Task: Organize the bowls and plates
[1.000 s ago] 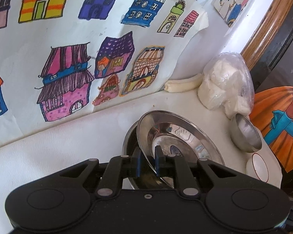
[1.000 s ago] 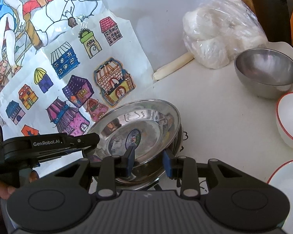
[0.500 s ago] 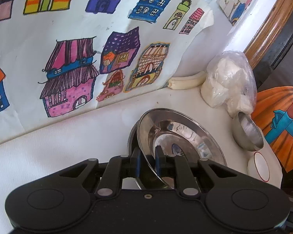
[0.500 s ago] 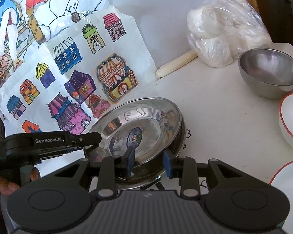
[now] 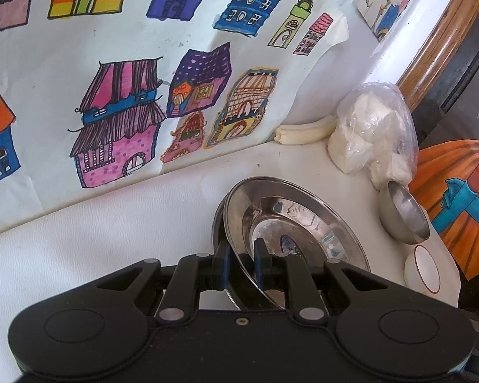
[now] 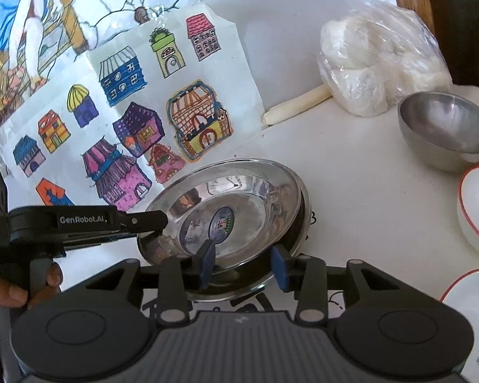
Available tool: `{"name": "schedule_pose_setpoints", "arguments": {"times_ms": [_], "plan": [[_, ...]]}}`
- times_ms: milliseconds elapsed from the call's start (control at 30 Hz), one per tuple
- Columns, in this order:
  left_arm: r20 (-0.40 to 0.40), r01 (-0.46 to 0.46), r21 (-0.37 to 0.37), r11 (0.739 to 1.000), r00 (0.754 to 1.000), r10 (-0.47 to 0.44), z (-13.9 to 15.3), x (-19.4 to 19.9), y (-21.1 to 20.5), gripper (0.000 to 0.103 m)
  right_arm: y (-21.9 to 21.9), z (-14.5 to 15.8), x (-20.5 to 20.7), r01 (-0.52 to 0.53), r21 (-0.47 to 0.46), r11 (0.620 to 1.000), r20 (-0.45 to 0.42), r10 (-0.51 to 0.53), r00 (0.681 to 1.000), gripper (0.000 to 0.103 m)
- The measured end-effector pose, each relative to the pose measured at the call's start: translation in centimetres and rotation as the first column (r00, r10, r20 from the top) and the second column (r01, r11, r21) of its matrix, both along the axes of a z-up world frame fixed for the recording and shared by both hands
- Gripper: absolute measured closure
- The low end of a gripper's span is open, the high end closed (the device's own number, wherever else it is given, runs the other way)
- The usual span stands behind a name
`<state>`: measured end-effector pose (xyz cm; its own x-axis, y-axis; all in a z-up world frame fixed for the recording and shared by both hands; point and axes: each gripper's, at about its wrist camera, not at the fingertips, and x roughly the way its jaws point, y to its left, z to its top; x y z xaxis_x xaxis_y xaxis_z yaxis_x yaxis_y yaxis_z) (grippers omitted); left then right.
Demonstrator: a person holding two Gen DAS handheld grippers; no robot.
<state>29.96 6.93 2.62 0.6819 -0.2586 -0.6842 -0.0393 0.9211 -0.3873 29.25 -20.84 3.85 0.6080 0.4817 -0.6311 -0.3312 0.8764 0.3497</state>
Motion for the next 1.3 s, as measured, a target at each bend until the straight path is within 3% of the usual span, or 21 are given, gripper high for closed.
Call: {"name": "schedule_pose_setpoints", "arguments": {"times_ms": [100, 333, 433, 533, 600, 700, 900, 1133, 1300], "plan": [[-0.001, -0.001, 0.004, 1.000, 1.000, 0.001, 0.0, -0.1, 0.0, 0.087, 0.1, 0.1, -0.2, -0.011, -0.018, 1.000, 0.010, 0.011, 1.000, 0.049], [-0.031, -0.012, 0.029, 1.000, 0.999, 0.013, -0.3, -0.3, 0.2, 0.073, 0.3, 0.9, -1.1, -0.024, -0.033, 0.999, 0.051, 0.025, 0.998, 0.040], [-0.035, -0.017, 0.033, 0.999, 0.999, 0.019, -0.5, -0.6, 0.1, 0.060, 0.0, 1.0, -1.5, -0.020, -0.033, 0.999, 0.058, 0.022, 0.998, 0.034], [-0.029, -0.032, 0.042, 0.999, 0.999, 0.033, -0.4, -0.8, 0.0, 0.040, -0.4, 1.3, -2.2, -0.013, -0.034, 0.999, 0.073, 0.016, 0.997, 0.027], [-0.012, -0.048, 0.068, 0.997, 0.999, 0.049, 0.1, -1.2, -0.2, 0.021, -0.8, 1.6, -2.7, -0.007, -0.030, 1.000, 0.088, 0.009, 0.996, 0.019], [0.030, -0.076, 0.128, 0.989, 0.997, 0.073, 1.1, -1.8, -0.8, 0.003, -1.8, 2.1, -3.5, 0.017, -0.020, 1.000, 0.123, -0.014, 0.992, 0.003], [0.079, -0.087, 0.202, 0.976, 0.994, 0.072, 3.7, -1.8, -2.6, 0.001, -4.7, 3.1, -4.2, 0.076, -0.033, 0.997, 0.186, -0.069, 0.980, 0.000], [0.115, -0.032, 0.264, 0.964, 0.993, 0.001, 5.8, -0.7, -7.0, 0.001, -9.2, 3.7, -4.3, 0.176, -0.102, 0.979, 0.289, -0.141, 0.947, 0.000], [0.123, 0.013, 0.299, 0.954, 0.991, -0.052, 6.4, 0.8, -10.4, 0.001, -12.6, 3.7, -3.9, 0.246, -0.136, 0.960, 0.312, -0.194, 0.930, 0.000]]}}
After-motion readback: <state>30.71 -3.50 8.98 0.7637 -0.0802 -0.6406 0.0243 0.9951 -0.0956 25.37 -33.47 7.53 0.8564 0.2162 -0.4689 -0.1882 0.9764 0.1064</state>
